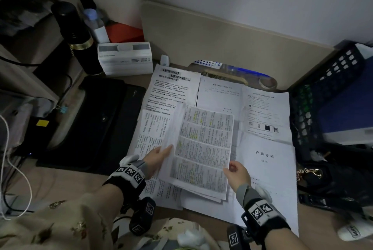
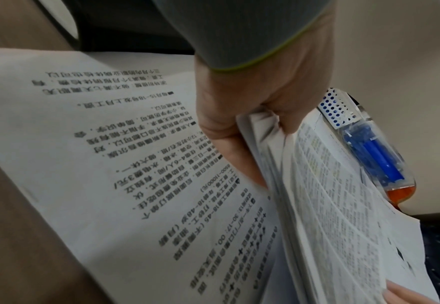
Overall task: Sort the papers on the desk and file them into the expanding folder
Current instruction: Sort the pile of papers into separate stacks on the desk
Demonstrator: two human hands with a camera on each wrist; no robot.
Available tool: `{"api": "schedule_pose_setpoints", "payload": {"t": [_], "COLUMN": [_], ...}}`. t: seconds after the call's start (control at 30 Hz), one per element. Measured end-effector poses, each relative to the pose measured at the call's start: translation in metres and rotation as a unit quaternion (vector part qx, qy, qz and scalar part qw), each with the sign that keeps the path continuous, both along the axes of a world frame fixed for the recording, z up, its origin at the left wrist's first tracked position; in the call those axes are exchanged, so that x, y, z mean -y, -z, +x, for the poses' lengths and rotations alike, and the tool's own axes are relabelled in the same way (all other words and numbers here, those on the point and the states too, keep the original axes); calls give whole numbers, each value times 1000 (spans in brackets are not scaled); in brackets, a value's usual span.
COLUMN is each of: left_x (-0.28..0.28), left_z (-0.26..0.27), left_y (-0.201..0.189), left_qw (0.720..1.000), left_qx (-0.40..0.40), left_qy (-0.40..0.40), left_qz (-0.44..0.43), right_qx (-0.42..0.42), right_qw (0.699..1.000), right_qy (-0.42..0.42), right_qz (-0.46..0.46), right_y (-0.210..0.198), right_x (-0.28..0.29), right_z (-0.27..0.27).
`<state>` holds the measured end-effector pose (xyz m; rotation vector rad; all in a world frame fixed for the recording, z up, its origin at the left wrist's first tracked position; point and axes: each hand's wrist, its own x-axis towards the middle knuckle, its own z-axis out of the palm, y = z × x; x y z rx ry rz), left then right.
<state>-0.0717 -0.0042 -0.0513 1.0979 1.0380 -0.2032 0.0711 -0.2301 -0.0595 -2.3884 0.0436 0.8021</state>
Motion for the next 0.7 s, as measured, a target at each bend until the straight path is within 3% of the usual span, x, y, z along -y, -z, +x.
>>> {"api": "schedule_pose_setpoints", "payload": {"t": [0.37, 0.5, 0.7], "left_x": [-5, -6, -5], "left_z": [-3, -2, -2], "left_y": [16, 19, 18], "left_qw": [1000, 1000, 1000], "left_qx": [-11, -24, -17], "left_qy": [7, 11, 17], "left_qz": [6, 7, 1], "right_qx": [-36, -103, -122], "right_qw": [998, 991, 983], "right_qy": [41, 82, 115], "right_qz": [-20, 5, 78], "right_y": [2, 2, 3], "right_x": [3, 10, 2], "right_z": [8, 13, 14]}}
